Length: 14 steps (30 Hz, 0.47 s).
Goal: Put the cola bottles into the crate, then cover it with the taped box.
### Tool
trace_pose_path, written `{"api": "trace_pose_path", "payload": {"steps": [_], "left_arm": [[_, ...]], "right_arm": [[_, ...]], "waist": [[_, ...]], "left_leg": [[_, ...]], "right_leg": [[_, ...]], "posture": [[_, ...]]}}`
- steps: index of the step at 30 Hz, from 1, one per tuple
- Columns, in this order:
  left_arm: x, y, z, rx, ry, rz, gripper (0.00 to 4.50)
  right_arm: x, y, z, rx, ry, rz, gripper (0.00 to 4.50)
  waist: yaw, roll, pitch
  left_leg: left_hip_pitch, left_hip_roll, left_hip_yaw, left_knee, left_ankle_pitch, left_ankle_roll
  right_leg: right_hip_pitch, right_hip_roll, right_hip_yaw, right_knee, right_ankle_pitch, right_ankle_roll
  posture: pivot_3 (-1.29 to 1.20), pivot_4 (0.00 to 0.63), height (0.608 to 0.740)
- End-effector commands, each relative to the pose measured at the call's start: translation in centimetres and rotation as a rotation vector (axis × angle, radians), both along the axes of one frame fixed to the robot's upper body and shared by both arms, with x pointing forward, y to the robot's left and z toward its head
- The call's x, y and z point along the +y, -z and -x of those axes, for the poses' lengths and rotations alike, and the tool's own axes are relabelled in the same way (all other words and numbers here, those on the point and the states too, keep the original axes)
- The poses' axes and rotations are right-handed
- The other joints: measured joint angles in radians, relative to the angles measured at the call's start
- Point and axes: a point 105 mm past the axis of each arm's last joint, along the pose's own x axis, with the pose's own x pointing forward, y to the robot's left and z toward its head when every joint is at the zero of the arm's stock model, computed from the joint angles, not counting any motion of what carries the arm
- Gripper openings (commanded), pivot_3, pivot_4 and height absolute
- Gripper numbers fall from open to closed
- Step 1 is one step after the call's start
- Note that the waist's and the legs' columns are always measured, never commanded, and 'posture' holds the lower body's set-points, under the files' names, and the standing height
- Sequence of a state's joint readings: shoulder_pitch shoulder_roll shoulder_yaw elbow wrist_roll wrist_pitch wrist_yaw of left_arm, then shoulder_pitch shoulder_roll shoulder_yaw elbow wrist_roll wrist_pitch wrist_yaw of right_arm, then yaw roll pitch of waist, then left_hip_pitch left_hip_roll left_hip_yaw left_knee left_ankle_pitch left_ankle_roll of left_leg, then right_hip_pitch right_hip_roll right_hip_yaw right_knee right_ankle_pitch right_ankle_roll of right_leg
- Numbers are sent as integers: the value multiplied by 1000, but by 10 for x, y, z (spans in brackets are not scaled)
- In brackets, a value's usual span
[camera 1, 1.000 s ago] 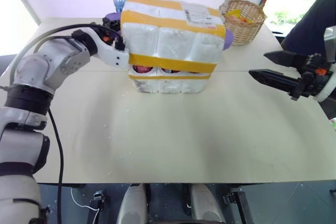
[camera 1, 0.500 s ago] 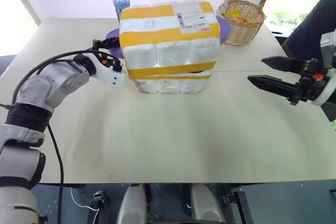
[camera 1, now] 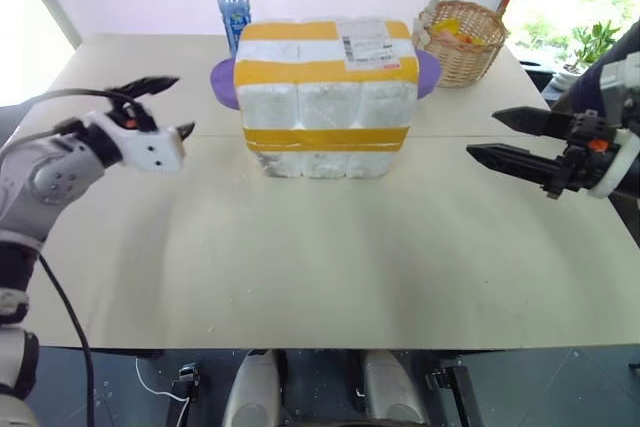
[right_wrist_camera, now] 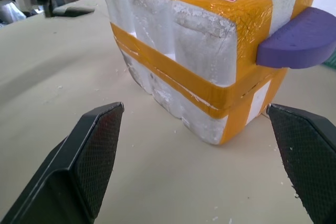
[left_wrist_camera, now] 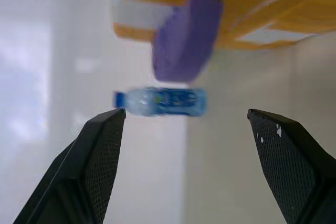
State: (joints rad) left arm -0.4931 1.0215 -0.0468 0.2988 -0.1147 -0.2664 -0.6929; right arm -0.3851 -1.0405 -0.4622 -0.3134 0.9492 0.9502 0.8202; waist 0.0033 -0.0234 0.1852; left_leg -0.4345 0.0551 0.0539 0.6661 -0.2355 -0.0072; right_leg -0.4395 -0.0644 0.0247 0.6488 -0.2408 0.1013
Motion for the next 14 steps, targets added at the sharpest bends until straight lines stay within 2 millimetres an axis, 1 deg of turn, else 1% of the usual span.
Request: {"api": "trace_pose_path", "payload": {"steps": [1,2,3,4,5,7,9,11,14], "left_arm": [[-6,-26,27,430,112,555,3894],[-8,-39,40,512,187,630,3894],[-8,-54,53,570,262,664,3894],[-9,-68,63,588,328,682,3894],[-9,-78,70,600,370,693,3894],[-5,-93,77,638,387,712,3894],[-2,-102,86,693,409,722,3894],[-1,-105,88,706,402,708,3894],[2,-95,81,701,314,612,3894]], "right_arm": [[-3,-5,0,-34,3,22,4500],[-4,-5,-1,-32,5,23,4500],[-6,-5,-3,-29,9,26,4500],[-8,-5,-4,-28,13,30,4500],[-10,-5,-5,-27,15,34,4500],[-13,-6,-8,-31,21,47,4500],[-14,-8,-9,-41,19,51,4500],[-13,-11,-10,-49,10,42,4500],[-12,-11,-13,-53,-1,19,4500]], "waist": [[0,-1,1],[0,-1,1],[-2,-2,1],[-4,-2,1],[-5,-2,1],[-8,-1,1],[-15,0,0],[-18,0,1],[-20,0,1]], "left_leg": [[0,0,0,0,0,0],[0,1,-1,1,0,0],[0,1,-1,1,0,0],[0,1,-1,1,0,0],[0,0,-1,1,0,0],[0,0,-1,0,0,0],[2,0,-1,0,0,0],[6,-1,-1,-2,0,0],[9,0,-1,-3,0,0]], "right_leg": [[0,0,0,0,0,0],[0,1,0,0,0,0],[0,1,0,0,0,0],[0,1,0,-1,0,0],[0,1,-1,-1,0,0],[0,1,-1,-1,0,0],[2,1,-1,-1,0,0],[5,1,0,-1,-1,-1],[6,2,0,-1,-4,-5]], "posture": [[0,150,740],[0,150,740],[0,150,740],[0,150,740],[0,150,740],[0,150,740],[0,150,740],[0,150,740],[0,150,740]]}}
